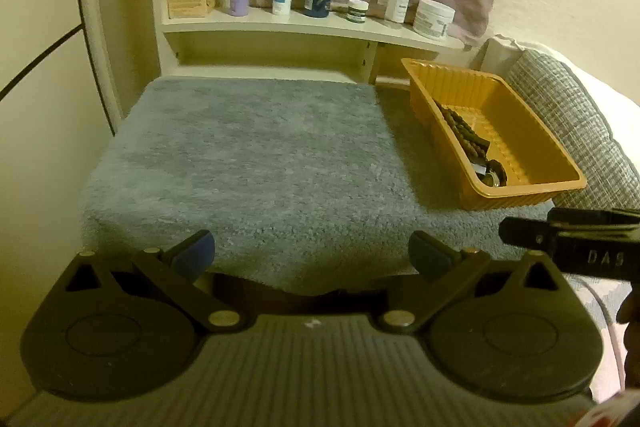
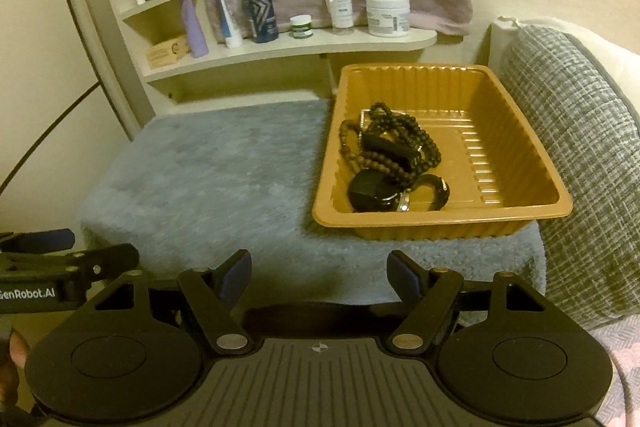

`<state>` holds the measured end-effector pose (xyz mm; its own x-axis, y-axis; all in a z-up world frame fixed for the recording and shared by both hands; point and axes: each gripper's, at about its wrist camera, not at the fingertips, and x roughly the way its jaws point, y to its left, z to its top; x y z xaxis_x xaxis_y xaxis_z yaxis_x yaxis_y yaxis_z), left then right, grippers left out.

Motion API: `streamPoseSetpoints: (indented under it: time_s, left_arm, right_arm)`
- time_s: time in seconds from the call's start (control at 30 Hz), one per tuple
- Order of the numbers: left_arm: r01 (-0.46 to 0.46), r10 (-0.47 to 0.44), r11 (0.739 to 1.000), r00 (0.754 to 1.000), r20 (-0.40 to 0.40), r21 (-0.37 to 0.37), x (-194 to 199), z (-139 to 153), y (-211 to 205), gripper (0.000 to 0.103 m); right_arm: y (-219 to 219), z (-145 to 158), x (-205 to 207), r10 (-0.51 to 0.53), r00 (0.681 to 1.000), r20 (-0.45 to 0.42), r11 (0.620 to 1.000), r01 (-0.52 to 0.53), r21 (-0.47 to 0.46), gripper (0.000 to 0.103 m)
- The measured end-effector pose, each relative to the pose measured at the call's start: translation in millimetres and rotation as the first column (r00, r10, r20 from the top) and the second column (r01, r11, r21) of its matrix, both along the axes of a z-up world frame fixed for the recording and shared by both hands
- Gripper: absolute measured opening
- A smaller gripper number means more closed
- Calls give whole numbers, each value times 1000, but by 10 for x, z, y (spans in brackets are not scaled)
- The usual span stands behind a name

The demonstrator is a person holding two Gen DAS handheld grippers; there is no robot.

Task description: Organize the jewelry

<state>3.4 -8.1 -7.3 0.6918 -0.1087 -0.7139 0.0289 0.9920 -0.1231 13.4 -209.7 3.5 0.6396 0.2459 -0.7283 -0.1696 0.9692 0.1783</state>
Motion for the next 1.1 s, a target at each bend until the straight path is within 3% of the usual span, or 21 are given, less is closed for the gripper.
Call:
streamPoseSetpoints:
  time_s: [1.1]
  left_arm:
    - [6,-7,999,999,32,44,-76,34,-85,102]
  right_arm:
    - [25,14,-85,-14,1000,-4,999,14,38,74]
